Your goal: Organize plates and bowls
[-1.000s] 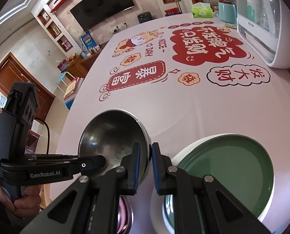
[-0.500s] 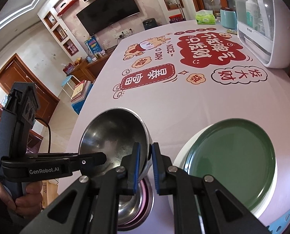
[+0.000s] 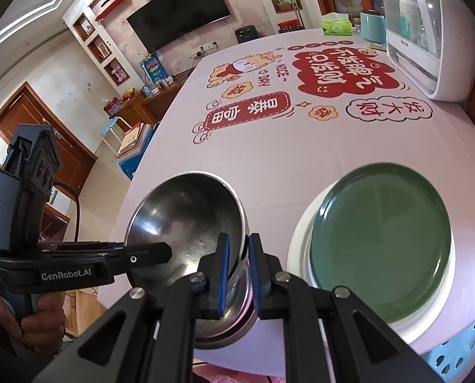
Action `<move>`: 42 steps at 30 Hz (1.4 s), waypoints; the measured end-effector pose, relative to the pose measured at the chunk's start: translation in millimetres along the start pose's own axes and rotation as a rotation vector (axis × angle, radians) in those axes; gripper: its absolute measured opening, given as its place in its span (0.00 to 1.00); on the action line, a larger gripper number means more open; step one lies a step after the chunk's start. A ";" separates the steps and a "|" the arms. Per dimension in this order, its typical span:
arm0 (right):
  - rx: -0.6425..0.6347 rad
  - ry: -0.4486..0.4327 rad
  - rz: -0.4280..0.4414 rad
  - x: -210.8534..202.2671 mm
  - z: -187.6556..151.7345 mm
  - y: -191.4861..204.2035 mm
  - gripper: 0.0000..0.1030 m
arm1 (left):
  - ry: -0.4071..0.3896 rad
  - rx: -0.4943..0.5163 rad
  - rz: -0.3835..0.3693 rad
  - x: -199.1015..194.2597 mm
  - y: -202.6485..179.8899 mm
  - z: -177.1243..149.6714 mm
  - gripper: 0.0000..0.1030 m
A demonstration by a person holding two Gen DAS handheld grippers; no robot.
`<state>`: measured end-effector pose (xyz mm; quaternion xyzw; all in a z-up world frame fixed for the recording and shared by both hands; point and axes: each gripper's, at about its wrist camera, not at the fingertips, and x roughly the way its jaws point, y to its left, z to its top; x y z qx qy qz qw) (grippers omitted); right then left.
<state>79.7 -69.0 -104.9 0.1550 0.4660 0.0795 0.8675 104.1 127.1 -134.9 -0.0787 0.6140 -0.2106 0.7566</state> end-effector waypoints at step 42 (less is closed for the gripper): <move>0.011 0.214 -0.026 26.8 -20.1 7.9 0.14 | 0.090 -0.030 0.036 7.4 23.4 -27.7 0.32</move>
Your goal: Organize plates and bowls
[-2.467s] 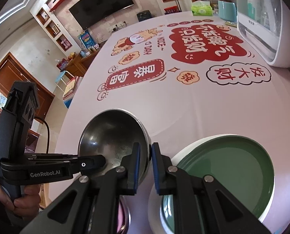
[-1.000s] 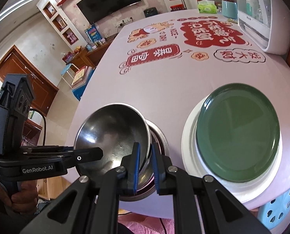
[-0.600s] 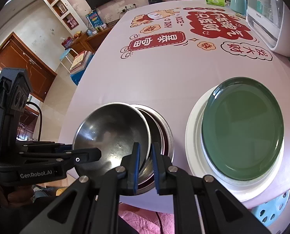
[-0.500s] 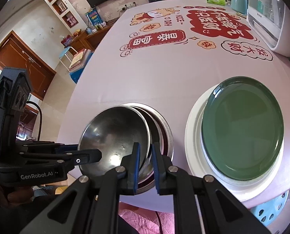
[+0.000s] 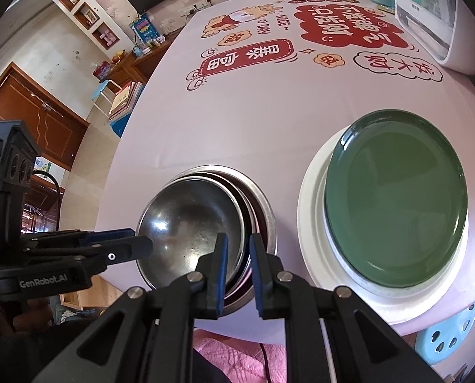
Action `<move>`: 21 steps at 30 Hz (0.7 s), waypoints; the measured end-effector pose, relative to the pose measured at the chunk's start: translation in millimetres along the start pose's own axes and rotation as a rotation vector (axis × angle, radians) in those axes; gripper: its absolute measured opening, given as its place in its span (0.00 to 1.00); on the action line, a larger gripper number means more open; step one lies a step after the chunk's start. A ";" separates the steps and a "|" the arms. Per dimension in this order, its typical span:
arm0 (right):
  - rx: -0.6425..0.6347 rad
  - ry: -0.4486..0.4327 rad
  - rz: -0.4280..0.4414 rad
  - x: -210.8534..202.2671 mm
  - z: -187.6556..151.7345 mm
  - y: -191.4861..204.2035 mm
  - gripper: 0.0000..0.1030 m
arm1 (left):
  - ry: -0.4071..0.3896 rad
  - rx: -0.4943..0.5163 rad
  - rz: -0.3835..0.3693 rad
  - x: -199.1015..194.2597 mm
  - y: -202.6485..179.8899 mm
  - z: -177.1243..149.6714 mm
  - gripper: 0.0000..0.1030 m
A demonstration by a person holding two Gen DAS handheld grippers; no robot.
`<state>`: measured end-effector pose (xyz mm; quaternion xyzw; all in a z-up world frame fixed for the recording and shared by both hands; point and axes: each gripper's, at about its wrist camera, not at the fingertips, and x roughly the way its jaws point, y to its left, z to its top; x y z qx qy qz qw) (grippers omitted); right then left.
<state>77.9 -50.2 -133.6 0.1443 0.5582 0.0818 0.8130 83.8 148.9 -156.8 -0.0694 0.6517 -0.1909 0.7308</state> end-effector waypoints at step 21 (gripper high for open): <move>0.198 0.078 0.059 19.9 0.4 -28.1 0.40 | 0.026 -0.007 -0.014 2.8 21.5 10.4 0.54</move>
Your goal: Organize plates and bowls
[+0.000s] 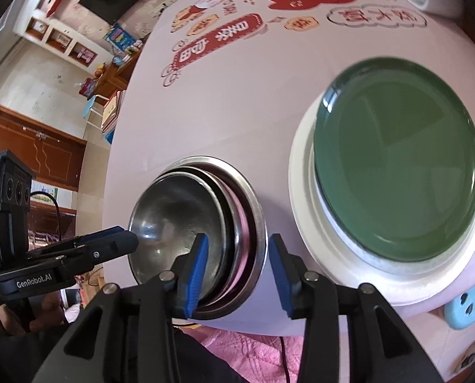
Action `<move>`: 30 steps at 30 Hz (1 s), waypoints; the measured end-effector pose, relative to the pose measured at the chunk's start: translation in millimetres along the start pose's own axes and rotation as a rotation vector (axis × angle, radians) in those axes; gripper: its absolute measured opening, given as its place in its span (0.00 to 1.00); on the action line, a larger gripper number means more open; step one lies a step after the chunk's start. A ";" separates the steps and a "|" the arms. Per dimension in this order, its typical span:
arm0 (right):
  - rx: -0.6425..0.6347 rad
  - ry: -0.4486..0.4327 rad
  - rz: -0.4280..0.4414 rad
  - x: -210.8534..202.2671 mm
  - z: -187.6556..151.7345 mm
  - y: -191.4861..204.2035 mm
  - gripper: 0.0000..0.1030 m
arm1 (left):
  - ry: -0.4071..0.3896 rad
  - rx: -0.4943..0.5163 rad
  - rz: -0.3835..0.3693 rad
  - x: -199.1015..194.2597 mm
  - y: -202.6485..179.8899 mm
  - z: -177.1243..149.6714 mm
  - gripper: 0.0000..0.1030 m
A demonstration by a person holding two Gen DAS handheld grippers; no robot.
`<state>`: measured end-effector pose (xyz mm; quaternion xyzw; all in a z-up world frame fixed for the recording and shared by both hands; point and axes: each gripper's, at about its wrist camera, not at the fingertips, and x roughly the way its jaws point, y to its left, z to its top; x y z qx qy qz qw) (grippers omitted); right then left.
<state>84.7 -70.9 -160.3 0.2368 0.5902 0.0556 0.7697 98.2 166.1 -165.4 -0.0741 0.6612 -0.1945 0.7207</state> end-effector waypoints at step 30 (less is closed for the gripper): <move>0.121 0.157 0.013 38.8 17.4 -8.1 0.31 | 0.210 -0.111 -0.139 58.1 32.2 11.5 0.34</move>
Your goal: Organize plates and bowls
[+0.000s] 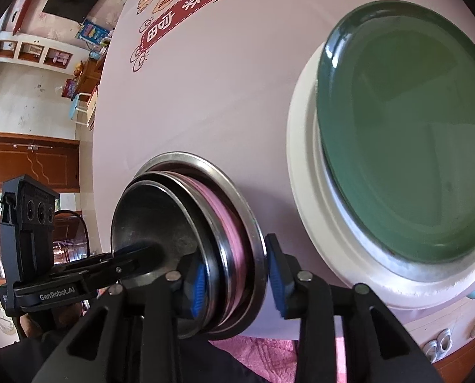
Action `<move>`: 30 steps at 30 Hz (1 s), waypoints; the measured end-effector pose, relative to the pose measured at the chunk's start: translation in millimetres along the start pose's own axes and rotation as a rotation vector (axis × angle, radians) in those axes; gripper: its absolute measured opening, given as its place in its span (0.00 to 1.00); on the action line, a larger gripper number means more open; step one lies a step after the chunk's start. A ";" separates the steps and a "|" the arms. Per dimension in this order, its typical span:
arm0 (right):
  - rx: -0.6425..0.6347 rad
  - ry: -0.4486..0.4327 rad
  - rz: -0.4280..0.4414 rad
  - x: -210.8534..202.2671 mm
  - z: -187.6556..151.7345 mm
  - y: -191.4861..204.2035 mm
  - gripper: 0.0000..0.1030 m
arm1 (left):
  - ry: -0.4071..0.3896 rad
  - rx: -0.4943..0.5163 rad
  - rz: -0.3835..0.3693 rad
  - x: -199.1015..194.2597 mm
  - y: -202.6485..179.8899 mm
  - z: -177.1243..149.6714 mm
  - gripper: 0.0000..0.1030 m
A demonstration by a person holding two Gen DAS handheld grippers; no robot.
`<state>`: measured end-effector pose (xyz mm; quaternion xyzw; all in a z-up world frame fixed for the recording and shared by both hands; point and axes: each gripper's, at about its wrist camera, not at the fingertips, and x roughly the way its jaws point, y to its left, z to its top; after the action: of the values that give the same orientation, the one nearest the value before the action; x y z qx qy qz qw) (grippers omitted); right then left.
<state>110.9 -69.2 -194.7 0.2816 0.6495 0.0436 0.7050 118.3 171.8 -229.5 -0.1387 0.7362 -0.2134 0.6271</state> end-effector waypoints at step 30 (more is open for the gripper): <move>-0.112 -0.159 0.038 -32.4 -39.4 26.4 0.30 | -0.165 0.047 -0.052 -38.8 5.0 -38.6 0.33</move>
<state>76.9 -47.5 -153.7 0.2567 0.5824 0.0707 0.7681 87.4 199.9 -193.7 -0.1603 0.6731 -0.2346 0.6828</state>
